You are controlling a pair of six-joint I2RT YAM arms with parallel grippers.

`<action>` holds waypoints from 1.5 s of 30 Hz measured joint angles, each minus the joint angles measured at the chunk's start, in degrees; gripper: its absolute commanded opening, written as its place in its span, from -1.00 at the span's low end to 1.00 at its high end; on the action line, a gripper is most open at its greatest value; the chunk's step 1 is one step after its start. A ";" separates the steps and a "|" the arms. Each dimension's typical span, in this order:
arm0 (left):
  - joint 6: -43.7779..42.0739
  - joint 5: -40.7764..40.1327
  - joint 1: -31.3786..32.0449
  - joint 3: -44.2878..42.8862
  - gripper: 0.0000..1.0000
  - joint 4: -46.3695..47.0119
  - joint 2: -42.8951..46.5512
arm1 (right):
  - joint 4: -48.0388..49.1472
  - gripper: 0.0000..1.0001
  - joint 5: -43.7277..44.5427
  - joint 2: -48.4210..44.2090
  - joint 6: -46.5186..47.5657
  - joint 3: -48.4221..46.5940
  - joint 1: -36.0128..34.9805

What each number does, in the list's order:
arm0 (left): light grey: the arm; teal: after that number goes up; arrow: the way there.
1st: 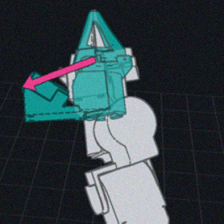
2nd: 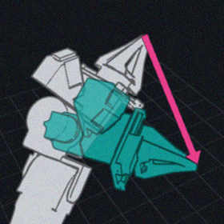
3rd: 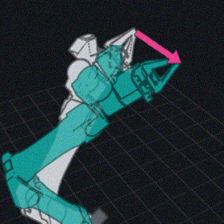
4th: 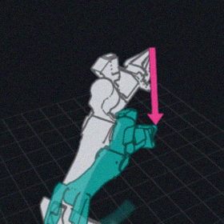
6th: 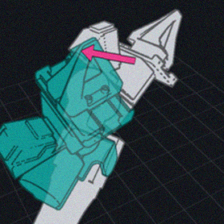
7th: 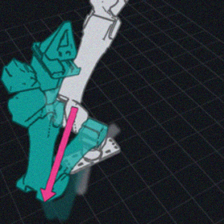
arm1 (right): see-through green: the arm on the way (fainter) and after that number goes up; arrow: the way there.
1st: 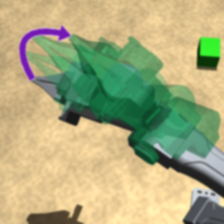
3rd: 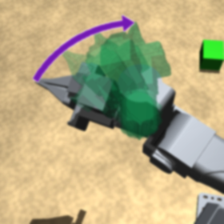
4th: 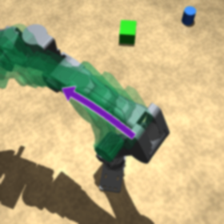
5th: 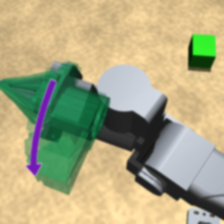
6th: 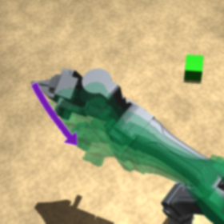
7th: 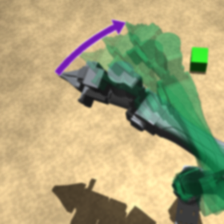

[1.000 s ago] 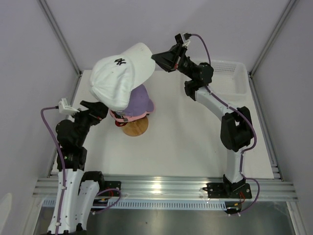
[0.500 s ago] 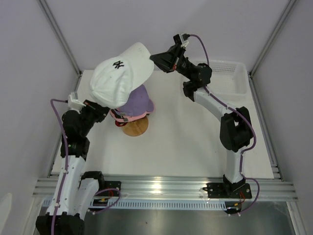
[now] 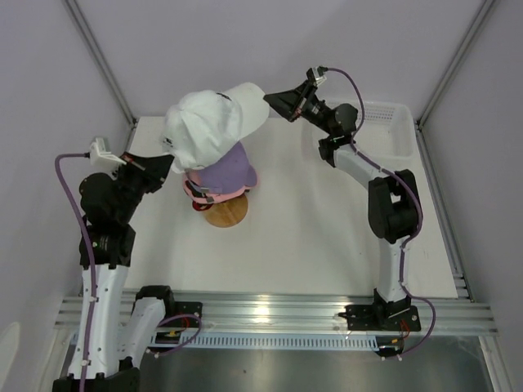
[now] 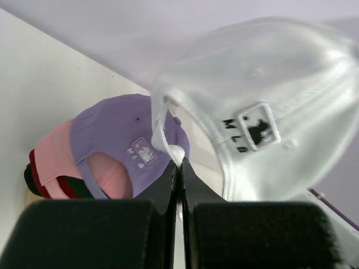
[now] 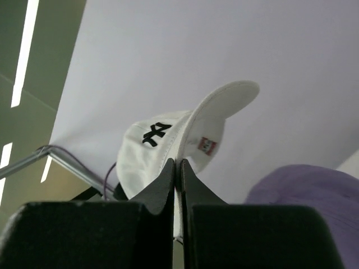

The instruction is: Stack the hats

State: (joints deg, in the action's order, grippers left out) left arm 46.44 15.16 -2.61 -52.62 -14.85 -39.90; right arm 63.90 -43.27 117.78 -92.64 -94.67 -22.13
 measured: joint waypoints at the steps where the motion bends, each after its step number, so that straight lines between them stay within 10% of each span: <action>1: -0.31 -0.04 0.35 -1.20 -0.99 -0.76 -0.74 | -0.52 -1.00 -0.04 0.76 0.24 0.37 0.52; 15: -7.06 -4.79 7.76 -6.75 -0.99 -11.34 -14.43 | -0.85 -1.00 -2.58 14.67 -0.46 4.00 2.60; 45: -9.68 -15.02 9.70 2.80 -0.99 -15.72 -10.71 | 6.51 -1.00 -5.33 17.99 4.63 17.44 1.51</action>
State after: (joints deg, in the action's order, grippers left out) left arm 36.75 0.14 7.09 -49.82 -30.57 -50.61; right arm 70.41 -48.60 135.76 -88.01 -77.23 -20.62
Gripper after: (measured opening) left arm 0.011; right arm 0.017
